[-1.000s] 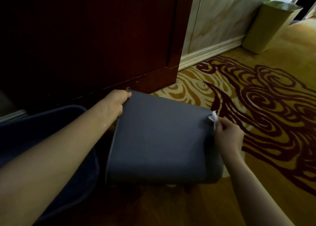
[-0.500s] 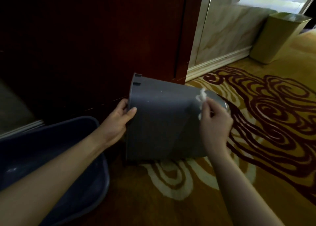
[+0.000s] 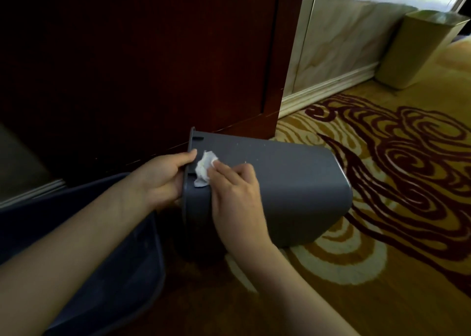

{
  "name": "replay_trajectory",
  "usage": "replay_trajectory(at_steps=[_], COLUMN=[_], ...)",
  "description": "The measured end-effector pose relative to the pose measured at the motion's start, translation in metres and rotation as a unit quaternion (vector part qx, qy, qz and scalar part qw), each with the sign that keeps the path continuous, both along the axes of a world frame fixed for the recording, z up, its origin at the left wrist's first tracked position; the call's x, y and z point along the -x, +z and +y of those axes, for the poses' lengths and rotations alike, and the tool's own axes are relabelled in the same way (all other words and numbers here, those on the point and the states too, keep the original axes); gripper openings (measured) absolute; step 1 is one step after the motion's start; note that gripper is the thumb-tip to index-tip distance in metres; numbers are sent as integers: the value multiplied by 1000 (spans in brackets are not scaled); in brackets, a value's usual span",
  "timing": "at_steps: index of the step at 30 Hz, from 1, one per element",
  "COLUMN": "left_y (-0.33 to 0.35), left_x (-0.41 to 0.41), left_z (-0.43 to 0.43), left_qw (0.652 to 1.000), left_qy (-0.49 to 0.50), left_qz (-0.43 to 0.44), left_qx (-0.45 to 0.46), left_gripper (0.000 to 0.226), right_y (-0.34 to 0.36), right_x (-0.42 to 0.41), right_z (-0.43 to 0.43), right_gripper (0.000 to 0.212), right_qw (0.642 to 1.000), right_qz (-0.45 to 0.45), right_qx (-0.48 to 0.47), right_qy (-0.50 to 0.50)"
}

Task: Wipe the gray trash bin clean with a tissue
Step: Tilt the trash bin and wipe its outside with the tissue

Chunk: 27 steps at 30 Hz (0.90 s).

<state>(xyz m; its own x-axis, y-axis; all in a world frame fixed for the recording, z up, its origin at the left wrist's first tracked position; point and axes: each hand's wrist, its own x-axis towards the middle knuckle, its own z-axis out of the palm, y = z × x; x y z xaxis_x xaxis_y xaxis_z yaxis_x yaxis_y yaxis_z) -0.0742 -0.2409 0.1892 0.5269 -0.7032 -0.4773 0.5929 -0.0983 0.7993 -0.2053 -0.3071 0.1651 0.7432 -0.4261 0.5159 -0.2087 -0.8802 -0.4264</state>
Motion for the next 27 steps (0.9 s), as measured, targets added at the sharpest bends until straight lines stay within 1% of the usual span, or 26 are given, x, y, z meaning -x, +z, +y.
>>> replay_trajectory(at_steps=[2, 4, 6, 8, 11, 14, 16, 17, 20, 22, 24, 27], left_y=[4, 3, 0, -1, -1, 1, 0, -1, -11, -18, -22, -27], left_x=[0, -2, -3, -1, 3, 7, 8, 8, 16, 23, 27, 27], left_z=[-6, -6, -3, -1, -2, -3, -1, -1, 1, 1, 1, 5], left_qw=[998, 997, 998, 999, 999, 998, 996, 996, 996, 995, 991, 988], left_qy=[30, 47, 46, 39, 44, 38, 33, 32, 26, 18, 18, 14], left_qz=[-30, -35, -25, -16, -18, -45, -45, -38, -4, 3, 4, 18], left_qx=[-37, -51, -40, -22, 9, 39, 64, 72, 84, 100, 129, 152], left_gripper=[20, 17, 19, 21, 19, 21, 24, 25, 27, 27, 28, 28], right_y=[-1, -6, -12, -18, -21, -14, -1, 6, 27, 31, 24, 14], right_x=[10, 26, 45, 63, 78, 77, 63, 53, 16, -10, -29, -37], right_z=[-20, -52, -90, -121, -147, -148, -134, -122, -74, -41, -20, -18], right_gripper=[27, 25, 23, 25, 26, 27, 27, 27, 26, 24, 24, 30], right_qw=[998, 991, 976, 959, 943, 938, 944, 952, 980, 993, 998, 998], right_qz=[11, 11, 30, 47, 41, -3, -37, -51, -98, -84, -50, -24], right_qx=[-16, -33, -39, -50, -80, -92, -92, -88, -74, -56, -44, -61], right_qy=[-52, -132, -214, -275, -319, -335, -316, -290, -159, -58, 13, 22])
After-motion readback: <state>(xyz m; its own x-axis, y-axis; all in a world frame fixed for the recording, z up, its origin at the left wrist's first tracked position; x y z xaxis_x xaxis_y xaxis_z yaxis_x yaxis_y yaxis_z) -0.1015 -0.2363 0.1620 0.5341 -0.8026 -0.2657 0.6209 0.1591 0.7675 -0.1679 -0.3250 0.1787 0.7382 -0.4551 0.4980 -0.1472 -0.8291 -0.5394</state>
